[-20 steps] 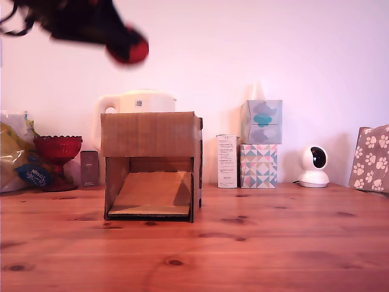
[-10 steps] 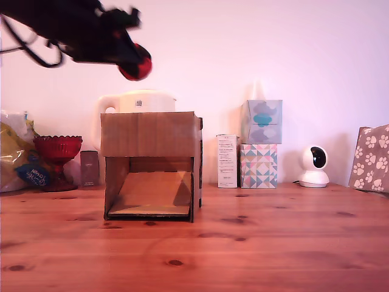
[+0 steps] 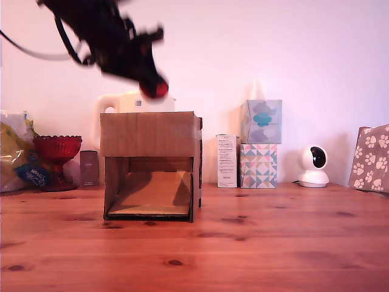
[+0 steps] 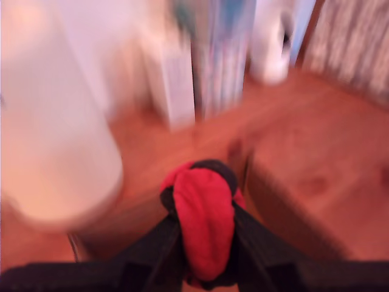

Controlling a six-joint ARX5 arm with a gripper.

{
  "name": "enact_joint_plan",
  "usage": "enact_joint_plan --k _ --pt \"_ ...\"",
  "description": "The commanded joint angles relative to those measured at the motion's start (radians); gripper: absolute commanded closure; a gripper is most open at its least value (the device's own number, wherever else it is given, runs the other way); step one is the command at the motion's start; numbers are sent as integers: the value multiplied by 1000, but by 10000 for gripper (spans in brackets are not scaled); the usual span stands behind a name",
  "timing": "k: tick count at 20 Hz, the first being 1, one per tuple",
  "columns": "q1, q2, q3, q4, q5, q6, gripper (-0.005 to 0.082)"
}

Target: Drop the footbag into the cardboard dice tower

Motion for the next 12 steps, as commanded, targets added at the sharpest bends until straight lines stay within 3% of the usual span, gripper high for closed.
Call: enact_joint_plan --k 1,4,5,7,8,10,12 --pt "8 14 37 -28 3 5 606" --pt "12 19 64 -73 3 5 587" --pt "14 19 66 -76 4 4 499" --pt "18 19 67 -97 21 -2 112" --pt "18 19 68 -124 32 -1 -12" --pt "18 15 69 -156 34 -2 6" --pt "17 3 69 -176 52 5 80"
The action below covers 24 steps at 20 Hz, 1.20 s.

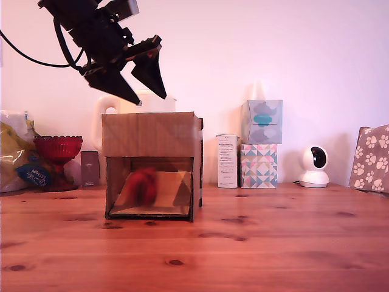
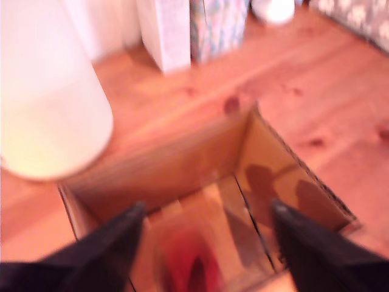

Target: Drop the footbag into the cardboard dice tower

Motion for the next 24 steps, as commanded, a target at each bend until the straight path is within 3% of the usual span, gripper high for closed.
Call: enact_joint_plan --k 1,3,4,5,9,14,17,24 --pt "-2 -28 1 -8 23 5 162" --pt "-2 -59 1 -57 40 4 469" --pt "-1 -73 0 -87 51 4 694" --pt "-1 -89 -1 -110 58 6 780" --pt "-1 -197 -117 -47 64 5 793" --pt "2 -470 -510 275 72 -31 793" --pt "21 -596 -687 386 71 -56 793" --pt "88 -812 -953 449 63 -111 793"
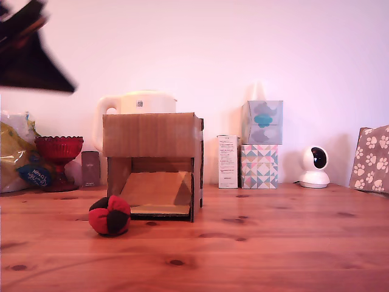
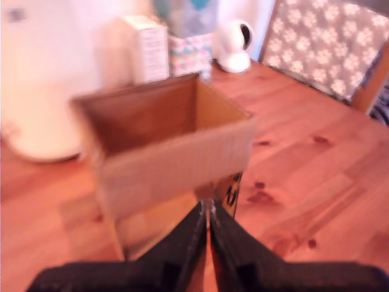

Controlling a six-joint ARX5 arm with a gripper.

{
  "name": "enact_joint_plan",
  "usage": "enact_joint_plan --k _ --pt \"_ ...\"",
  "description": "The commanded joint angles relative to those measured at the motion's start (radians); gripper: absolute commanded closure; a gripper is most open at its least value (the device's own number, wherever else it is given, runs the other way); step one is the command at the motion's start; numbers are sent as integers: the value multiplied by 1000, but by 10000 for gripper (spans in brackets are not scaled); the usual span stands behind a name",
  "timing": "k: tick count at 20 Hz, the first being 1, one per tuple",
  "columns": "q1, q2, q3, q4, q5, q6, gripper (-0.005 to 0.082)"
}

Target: Drop the footbag into the cardboard dice tower

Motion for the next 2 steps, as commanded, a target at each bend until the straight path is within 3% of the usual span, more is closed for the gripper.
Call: enact_joint_plan --k 1,2 --pt "14 -54 -47 -2 0 -17 793" --pt "21 -95 -63 -33 -2 -25 793"
